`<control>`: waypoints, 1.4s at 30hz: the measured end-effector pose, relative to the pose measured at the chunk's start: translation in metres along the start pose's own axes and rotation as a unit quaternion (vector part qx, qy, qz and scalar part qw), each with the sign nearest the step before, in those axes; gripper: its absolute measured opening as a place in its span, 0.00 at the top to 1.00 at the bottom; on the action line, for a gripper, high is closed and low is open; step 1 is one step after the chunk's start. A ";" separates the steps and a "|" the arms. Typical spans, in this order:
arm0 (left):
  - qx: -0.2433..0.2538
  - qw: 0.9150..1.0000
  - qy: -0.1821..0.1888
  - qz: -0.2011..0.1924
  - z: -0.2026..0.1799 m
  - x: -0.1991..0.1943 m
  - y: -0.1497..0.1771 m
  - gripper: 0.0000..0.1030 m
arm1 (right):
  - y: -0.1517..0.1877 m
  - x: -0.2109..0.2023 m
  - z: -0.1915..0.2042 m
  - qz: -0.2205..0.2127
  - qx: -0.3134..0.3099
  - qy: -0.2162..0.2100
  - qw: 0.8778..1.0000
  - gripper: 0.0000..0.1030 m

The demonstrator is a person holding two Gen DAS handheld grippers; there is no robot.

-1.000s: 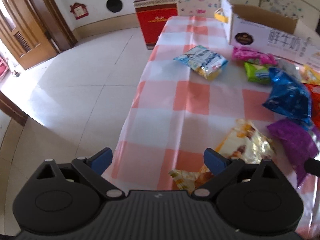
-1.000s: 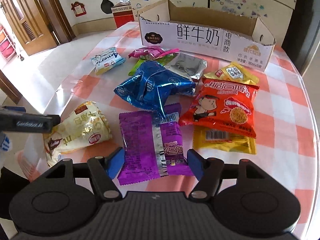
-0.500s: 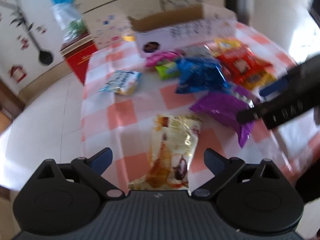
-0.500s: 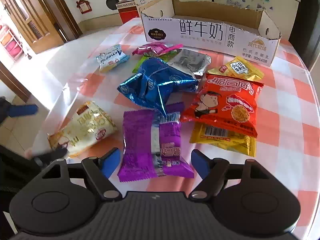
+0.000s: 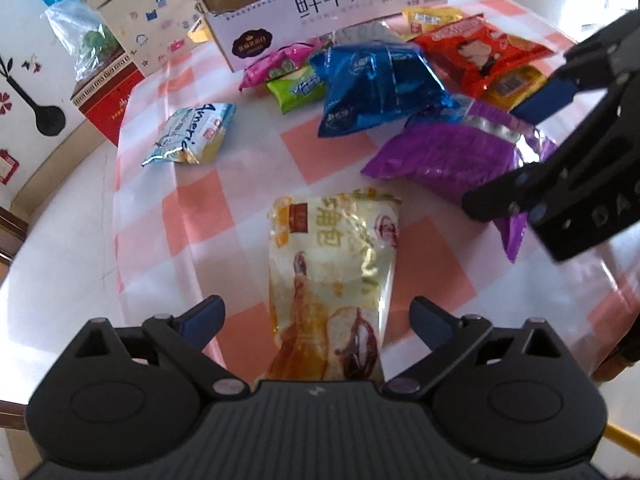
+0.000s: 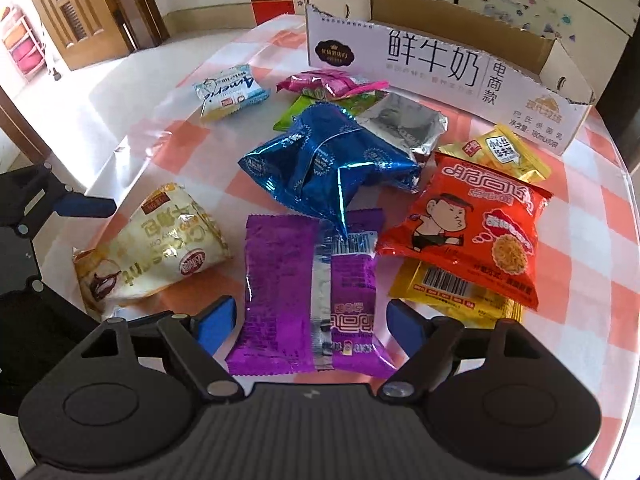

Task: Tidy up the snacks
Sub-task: 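Close the left tool on the Croissant bag while the right tool grasps the purple bag, then carry both bags over the cardboard box and open both tools to drop them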

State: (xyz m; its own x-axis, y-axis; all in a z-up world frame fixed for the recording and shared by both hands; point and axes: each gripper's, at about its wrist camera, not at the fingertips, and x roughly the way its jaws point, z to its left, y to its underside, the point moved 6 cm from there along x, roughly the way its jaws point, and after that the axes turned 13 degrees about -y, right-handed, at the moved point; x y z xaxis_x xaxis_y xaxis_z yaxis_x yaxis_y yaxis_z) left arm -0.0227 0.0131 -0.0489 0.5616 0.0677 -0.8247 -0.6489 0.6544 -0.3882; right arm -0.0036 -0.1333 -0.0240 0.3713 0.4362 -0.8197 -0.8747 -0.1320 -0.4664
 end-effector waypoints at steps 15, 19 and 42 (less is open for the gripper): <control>-0.047 0.998 0.036 0.028 0.008 0.013 0.003 0.00 | -0.002 0.019 -0.001 0.020 -0.014 0.022 0.999 0.16; -0.037 0.999 0.026 0.016 0.005 0.009 0.003 0.00 | -0.002 0.020 0.000 0.018 -0.019 0.028 0.999 0.19; -0.042 0.998 0.017 -0.031 0.011 -0.034 0.001 0.49 | 0.008 -0.023 0.010 -0.016 -0.045 -0.005 0.999 0.31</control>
State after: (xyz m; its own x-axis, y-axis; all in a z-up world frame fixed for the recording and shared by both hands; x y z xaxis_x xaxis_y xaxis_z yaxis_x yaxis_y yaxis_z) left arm -0.0367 0.0198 -0.0169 0.5853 0.0024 -0.8108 -0.6548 0.5911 -0.4710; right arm -0.0221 -0.1356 -0.0057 0.3949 0.4498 -0.8011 -0.8307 -0.1977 -0.5205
